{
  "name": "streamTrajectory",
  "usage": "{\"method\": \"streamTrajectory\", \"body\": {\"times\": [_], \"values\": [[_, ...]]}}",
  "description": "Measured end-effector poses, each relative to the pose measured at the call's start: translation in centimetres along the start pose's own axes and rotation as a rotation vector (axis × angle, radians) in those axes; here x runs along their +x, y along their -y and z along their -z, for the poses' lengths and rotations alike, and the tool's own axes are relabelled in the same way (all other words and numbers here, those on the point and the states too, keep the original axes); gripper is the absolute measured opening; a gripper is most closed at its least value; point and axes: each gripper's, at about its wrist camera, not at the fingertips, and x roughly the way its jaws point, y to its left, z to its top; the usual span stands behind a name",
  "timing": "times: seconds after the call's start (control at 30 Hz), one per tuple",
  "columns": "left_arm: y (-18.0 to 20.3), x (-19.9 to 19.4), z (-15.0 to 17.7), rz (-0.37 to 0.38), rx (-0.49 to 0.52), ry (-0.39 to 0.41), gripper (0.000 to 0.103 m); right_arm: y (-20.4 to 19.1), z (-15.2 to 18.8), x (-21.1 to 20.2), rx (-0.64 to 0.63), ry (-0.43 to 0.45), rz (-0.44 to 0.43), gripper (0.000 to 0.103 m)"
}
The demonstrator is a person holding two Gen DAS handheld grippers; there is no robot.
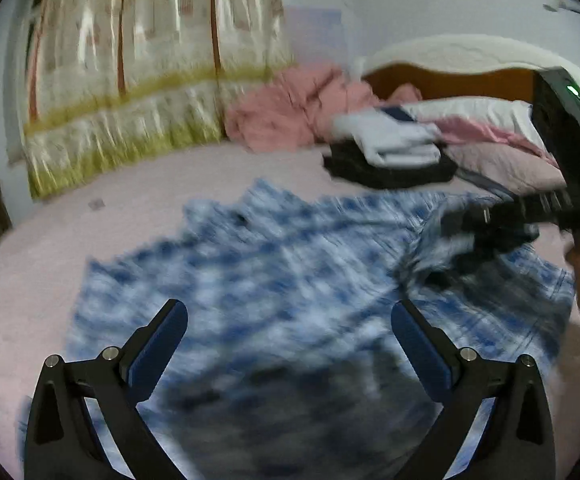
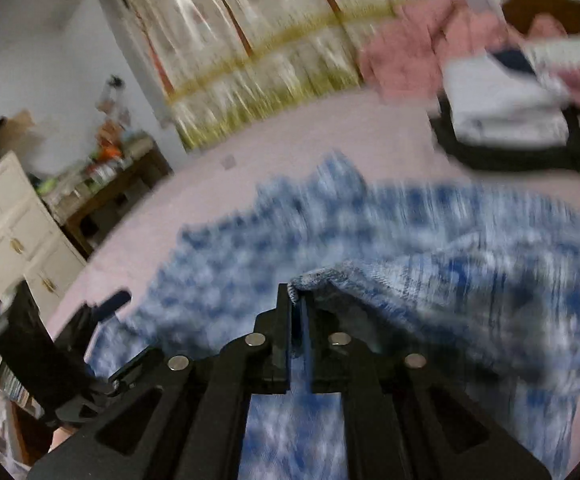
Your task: Fold large clothes
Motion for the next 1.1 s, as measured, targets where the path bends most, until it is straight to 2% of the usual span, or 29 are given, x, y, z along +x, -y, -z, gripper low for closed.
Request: {"method": "streamTrajectory", "body": {"times": [0.07, 0.17, 0.27, 0.37, 0.4, 0.47, 0.53, 0.57, 0.63, 0.67, 0.7, 0.77, 0.8, 0.9, 0.97, 1.0, 1.03, 1.1], "values": [[0.9, 1.5, 0.2, 0.047, -0.048, -0.047, 0.103, 0.6, 1.7, 0.4, 0.037, -0.061, 0.026, 0.022], [2.7, 2.5, 0.2, 0.100, -0.067, -0.081, 0.102, 1.7, 3.5, -1.3, 0.057, -0.042, 0.093, 0.038], [3.8, 3.1, -0.6, 0.183, -0.137, -0.105, 0.102, 2.0, 4.7, -4.6, 0.024, 0.049, 0.211, 0.043], [4.4, 5.2, -1.4, 0.320, -0.302, -0.186, 0.102, 3.3, 5.0, -8.1, 0.064, 0.166, 0.325, 0.049], [4.7, 6.5, -1.4, 0.378, -0.364, -0.243, 0.102, 4.1, 5.1, -9.3, 0.096, 0.206, 0.353, 0.049], [5.3, 7.8, -1.4, 0.396, -0.392, -0.295, 0.102, 5.4, 5.0, -11.1, 0.155, 0.267, 0.407, 0.051], [6.4, 8.7, -1.3, 0.369, -0.371, -0.320, 0.101, 7.0, 4.8, -12.4, 0.210, 0.305, 0.478, 0.053], [6.8, 8.9, -1.2, 0.370, -0.368, -0.315, 0.096, 7.7, 4.7, -12.7, 0.232, 0.308, 0.495, 0.054], [7.2, 9.1, -1.5, 0.385, -0.364, -0.298, 0.069, 9.1, 4.5, -13.1, 0.282, 0.309, 0.502, 0.054], [7.5, 9.1, -1.7, 0.392, -0.354, -0.288, 0.030, 9.7, 4.6, -13.1, 0.300, 0.306, 0.511, 0.054], [7.8, 8.9, -2.2, 0.373, -0.322, -0.280, 0.007, 10.0, 4.6, -13.0, 0.309, 0.303, 0.526, 0.054], [7.9, 7.8, -3.5, 0.291, -0.247, -0.204, 0.007, 10.6, 4.6, -13.0, 0.321, 0.297, 0.558, 0.054], [7.9, 6.8, -4.6, 0.239, -0.200, -0.134, 0.007, 10.7, 4.6, -13.0, 0.325, 0.299, 0.562, 0.054], [6.6, 4.4, -8.0, 0.126, -0.131, -0.006, 0.007, 10.7, 4.4, -13.0, 0.318, 0.294, 0.546, 0.054], [5.5, 3.4, -10.0, 0.056, -0.111, 0.039, 0.007, 10.5, 4.5, -12.5, 0.300, 0.277, 0.533, 0.054], [4.7, 2.9, -11.2, -0.007, -0.091, 0.061, 0.007, 10.4, 4.6, -12.3, 0.295, 0.271, 0.532, 0.054], [3.7, 2.7, -12.3, -0.075, -0.073, 0.076, 0.007, 10.3, 4.6, -12.0, 0.290, 0.263, 0.526, 0.054], [1.6, 2.5, -13.7, -0.147, -0.061, 0.083, 0.007, 10.1, 4.6, -11.2, 0.266, 0.226, 0.494, 0.054]]}}
